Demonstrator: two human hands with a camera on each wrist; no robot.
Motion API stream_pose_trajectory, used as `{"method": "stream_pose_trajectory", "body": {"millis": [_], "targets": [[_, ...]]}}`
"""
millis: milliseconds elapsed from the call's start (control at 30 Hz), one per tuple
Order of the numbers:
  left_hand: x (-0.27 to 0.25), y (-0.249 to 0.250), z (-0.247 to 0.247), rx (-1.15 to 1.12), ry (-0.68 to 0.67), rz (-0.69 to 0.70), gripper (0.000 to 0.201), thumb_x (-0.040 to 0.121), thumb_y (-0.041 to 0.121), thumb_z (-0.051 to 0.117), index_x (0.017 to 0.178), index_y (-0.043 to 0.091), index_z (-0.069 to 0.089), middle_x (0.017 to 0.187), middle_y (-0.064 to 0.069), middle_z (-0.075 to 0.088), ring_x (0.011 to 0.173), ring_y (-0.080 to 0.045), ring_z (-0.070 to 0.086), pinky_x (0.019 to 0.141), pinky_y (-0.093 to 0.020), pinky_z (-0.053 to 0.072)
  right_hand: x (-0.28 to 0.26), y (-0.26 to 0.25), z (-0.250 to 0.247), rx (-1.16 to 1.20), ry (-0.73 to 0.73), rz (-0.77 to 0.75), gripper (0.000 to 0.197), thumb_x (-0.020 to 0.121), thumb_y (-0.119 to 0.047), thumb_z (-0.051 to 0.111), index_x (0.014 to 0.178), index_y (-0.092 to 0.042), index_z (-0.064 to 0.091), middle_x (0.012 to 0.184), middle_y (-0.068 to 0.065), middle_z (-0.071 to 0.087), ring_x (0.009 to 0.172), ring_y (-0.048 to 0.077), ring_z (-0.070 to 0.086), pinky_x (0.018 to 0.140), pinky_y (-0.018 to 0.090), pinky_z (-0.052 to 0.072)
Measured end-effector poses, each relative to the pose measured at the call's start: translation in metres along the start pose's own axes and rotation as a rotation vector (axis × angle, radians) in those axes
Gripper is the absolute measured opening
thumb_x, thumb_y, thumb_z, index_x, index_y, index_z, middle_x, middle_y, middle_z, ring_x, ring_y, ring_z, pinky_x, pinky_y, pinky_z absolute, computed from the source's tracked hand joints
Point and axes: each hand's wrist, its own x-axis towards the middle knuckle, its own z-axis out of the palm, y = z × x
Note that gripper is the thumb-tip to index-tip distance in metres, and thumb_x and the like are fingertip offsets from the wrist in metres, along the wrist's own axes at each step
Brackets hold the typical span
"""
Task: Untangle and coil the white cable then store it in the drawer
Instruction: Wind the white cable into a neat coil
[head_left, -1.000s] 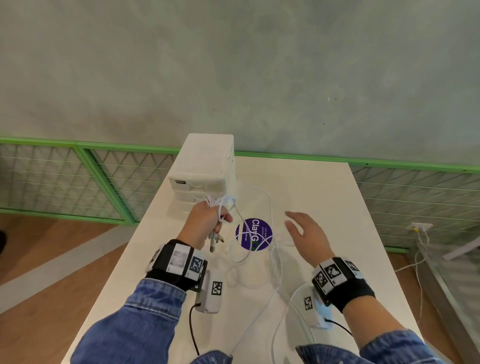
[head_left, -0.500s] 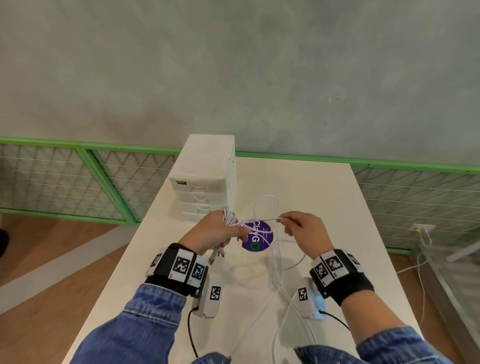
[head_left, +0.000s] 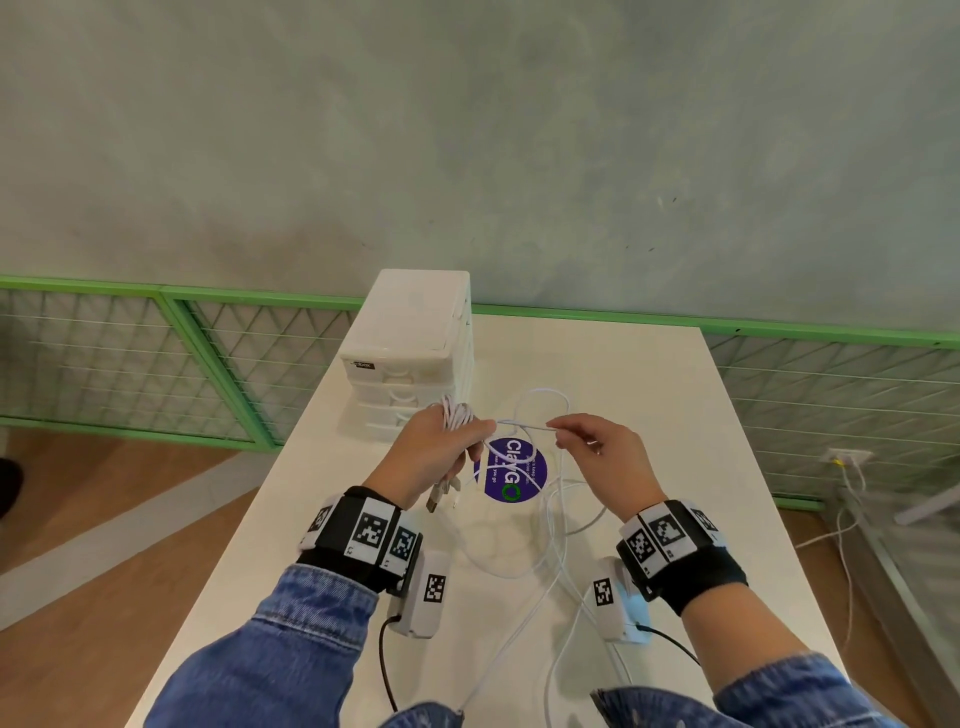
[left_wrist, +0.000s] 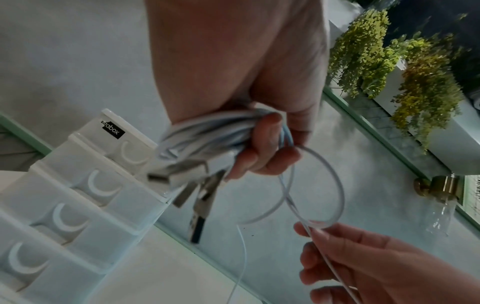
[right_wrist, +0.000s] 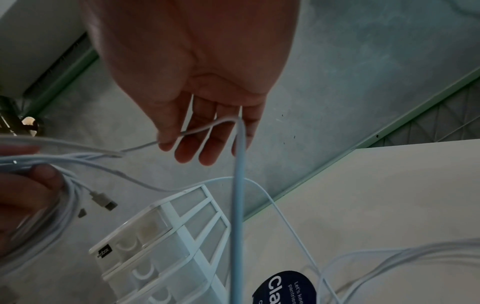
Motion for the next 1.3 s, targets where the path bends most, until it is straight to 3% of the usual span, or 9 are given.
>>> {"method": "stream_pose_trajectory", "body": {"millis": [100, 200, 333, 500, 667, 900, 967, 1167, 1300], "targets": [[-0.001, -0.001, 0.003, -0.049, 0.061, 0.007, 0.022, 0.088, 0.015, 0.056, 0.069, 0.006, 0.054, 0.056, -0.003, 0.059, 0.036, -0.011, 0.037, 0.043, -0.023, 0.035, -0.002, -0.01, 0.003, 0.041, -0.025, -0.012, 0.012, 0.088, -0.027, 0.059, 0.094, -0.029, 0.069, 0.088, -0.013, 0.07, 0.086, 0.007, 0.063, 0.075, 0.014, 0.044], [-0.001, -0.001, 0.01, -0.057, 0.115, 0.008, 0.019, 0.088, 0.018, 0.056, 0.076, 0.003, 0.055, 0.056, -0.004, 0.059, 0.035, -0.009, 0.04, 0.05, -0.029, 0.04, -0.003, -0.019, 0.009, 0.067, -0.042, -0.029, 0.017, 0.082, -0.034, 0.066, 0.098, -0.028, 0.069, 0.089, -0.009, 0.068, 0.081, 0.001, 0.059, 0.072, 0.009, 0.043], [-0.001, -0.002, 0.016, -0.04, 0.209, 0.08, 0.02, 0.09, 0.015, 0.056, 0.077, -0.001, 0.052, 0.065, -0.014, 0.057, 0.039, -0.003, 0.047, 0.047, -0.017, 0.039, -0.002, -0.021, 0.017, -0.022, -0.06, -0.097, 0.015, 0.081, -0.02, 0.068, 0.096, -0.021, 0.068, 0.094, -0.002, 0.067, 0.08, 0.001, 0.058, 0.068, 0.004, 0.041], [0.004, -0.012, 0.015, 0.003, 0.324, 0.134, 0.035, 0.088, 0.02, 0.055, 0.079, -0.013, 0.049, 0.073, -0.032, 0.053, 0.054, -0.018, 0.044, 0.055, -0.028, 0.037, -0.004, -0.024, 0.017, 0.033, -0.052, -0.073, 0.02, 0.076, -0.012, 0.071, 0.076, -0.028, 0.058, 0.079, -0.004, 0.064, 0.069, 0.003, 0.056, 0.066, 0.011, 0.044], [0.007, -0.015, 0.016, 0.026, 0.383, 0.157, 0.034, 0.09, 0.017, 0.053, 0.072, -0.011, 0.055, 0.053, -0.004, 0.053, 0.045, -0.006, 0.046, 0.055, -0.024, 0.038, -0.007, -0.027, 0.015, 0.14, -0.041, -0.038, 0.024, 0.073, -0.01, 0.074, 0.073, -0.026, 0.057, 0.071, -0.009, 0.064, 0.063, -0.004, 0.057, 0.063, 0.009, 0.045], [0.011, -0.019, 0.016, 0.046, 0.493, 0.161, 0.029, 0.089, 0.011, 0.05, 0.065, -0.004, 0.049, 0.058, -0.014, 0.053, 0.045, -0.004, 0.049, 0.052, -0.019, 0.039, -0.011, -0.031, 0.017, 0.374, -0.152, 0.044, 0.018, 0.076, -0.008, 0.073, 0.082, -0.014, 0.058, 0.076, 0.001, 0.072, 0.075, 0.017, 0.07, 0.072, 0.027, 0.054], [0.013, -0.023, 0.014, 0.125, 0.508, 0.181, 0.033, 0.088, 0.015, 0.051, 0.061, 0.0, 0.041, 0.058, -0.015, 0.045, 0.053, -0.015, 0.045, 0.056, -0.03, 0.037, -0.012, -0.034, 0.016, 0.463, -0.203, 0.054, 0.015, 0.078, -0.011, 0.072, 0.086, -0.012, 0.06, 0.075, 0.004, 0.071, 0.074, 0.019, 0.069, 0.074, 0.03, 0.054], [0.01, -0.022, 0.01, 0.314, 0.544, 0.19, 0.038, 0.09, 0.016, 0.053, 0.059, 0.014, 0.031, 0.059, -0.002, 0.037, 0.059, -0.021, 0.037, 0.06, -0.032, 0.031, -0.008, -0.045, 0.007, 0.576, -0.219, 0.094, 0.031, 0.086, -0.04, 0.054, 0.094, -0.014, 0.069, 0.098, 0.0, 0.069, 0.087, 0.014, 0.064, 0.085, 0.03, 0.053], [0.008, -0.02, 0.011, 0.309, 0.534, 0.229, 0.034, 0.091, 0.018, 0.054, 0.063, 0.013, 0.035, 0.061, -0.003, 0.039, 0.056, -0.016, 0.036, 0.057, -0.031, 0.031, -0.004, -0.042, 0.008, 0.337, -0.234, 0.068, 0.019, 0.094, -0.022, 0.05, 0.109, -0.023, 0.061, 0.1, -0.001, 0.069, 0.087, 0.003, 0.063, 0.076, 0.017, 0.05]]}}
